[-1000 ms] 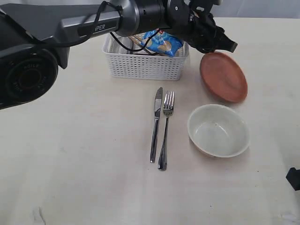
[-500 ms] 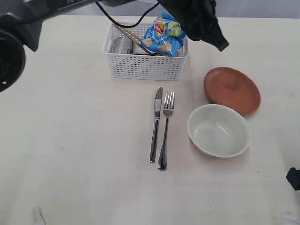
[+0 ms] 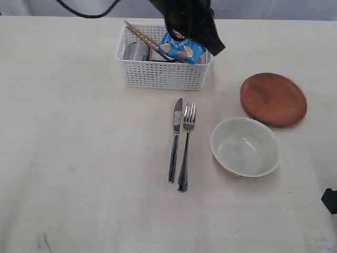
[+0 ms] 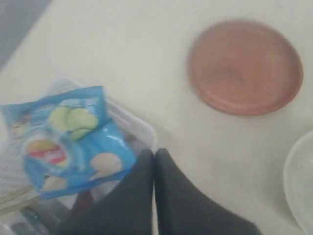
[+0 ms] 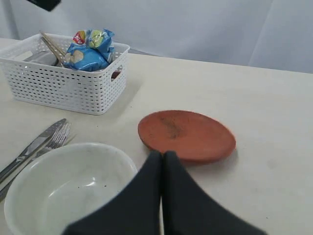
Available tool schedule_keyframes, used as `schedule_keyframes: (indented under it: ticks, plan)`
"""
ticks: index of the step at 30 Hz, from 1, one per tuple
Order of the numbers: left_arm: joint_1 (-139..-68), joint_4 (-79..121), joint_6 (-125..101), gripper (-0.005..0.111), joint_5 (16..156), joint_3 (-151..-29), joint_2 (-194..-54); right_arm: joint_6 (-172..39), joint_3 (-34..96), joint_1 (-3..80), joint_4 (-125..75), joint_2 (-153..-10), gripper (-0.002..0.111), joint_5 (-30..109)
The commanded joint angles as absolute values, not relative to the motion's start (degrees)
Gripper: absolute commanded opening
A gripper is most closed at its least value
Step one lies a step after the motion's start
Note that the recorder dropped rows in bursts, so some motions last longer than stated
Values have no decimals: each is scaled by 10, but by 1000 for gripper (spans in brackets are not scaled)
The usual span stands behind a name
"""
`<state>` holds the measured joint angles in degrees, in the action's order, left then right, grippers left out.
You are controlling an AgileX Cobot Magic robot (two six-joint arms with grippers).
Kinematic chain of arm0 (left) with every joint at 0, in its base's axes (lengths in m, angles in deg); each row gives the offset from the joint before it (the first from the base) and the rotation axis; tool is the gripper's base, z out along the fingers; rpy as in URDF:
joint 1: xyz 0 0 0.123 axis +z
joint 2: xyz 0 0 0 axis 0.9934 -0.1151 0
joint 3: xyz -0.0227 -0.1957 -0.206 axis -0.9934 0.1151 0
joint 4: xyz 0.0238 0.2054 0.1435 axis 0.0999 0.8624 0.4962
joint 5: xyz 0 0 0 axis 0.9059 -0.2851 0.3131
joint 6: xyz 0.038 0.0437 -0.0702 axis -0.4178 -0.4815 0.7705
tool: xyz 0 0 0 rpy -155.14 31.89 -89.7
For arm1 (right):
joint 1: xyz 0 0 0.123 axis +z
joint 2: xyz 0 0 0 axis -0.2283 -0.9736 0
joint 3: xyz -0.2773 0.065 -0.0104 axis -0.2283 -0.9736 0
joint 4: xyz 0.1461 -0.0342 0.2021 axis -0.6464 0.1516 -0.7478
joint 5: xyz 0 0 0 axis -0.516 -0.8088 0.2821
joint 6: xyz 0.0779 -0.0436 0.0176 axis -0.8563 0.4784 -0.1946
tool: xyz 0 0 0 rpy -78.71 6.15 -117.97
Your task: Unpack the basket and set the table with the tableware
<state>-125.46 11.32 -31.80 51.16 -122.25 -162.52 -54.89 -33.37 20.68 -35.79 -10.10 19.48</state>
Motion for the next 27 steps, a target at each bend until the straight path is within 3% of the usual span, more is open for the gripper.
schedule_keyframes:
  ticks: [1, 3, 9, 18, 24, 27]
  plan:
    - [-1210, 91, -301, 0, 714, -1041, -1489, -549, -335, 208, -354, -99, -1, 198]
    - [-1185, 6, -287, 0, 814, -977, -1419, -517, -335, 208, -313, -99, -1, 225]
    - [-1181, -3, -283, 0, 965, -846, -1254, -484, -335, 208, -268, -99, -1, 300]
    - [-1181, -4, -230, 0, 926, -800, -1129, -717, -335, 208, -489, -99, -1, 577]
    - [-1180, -2, -244, 0, 904, -776, -1014, -710, -219, 208, -441, -136, 0, 395]
    - [-1180, -1, -252, 0, 896, -762, -973, -695, -144, 208, -436, -245, 9, 328]
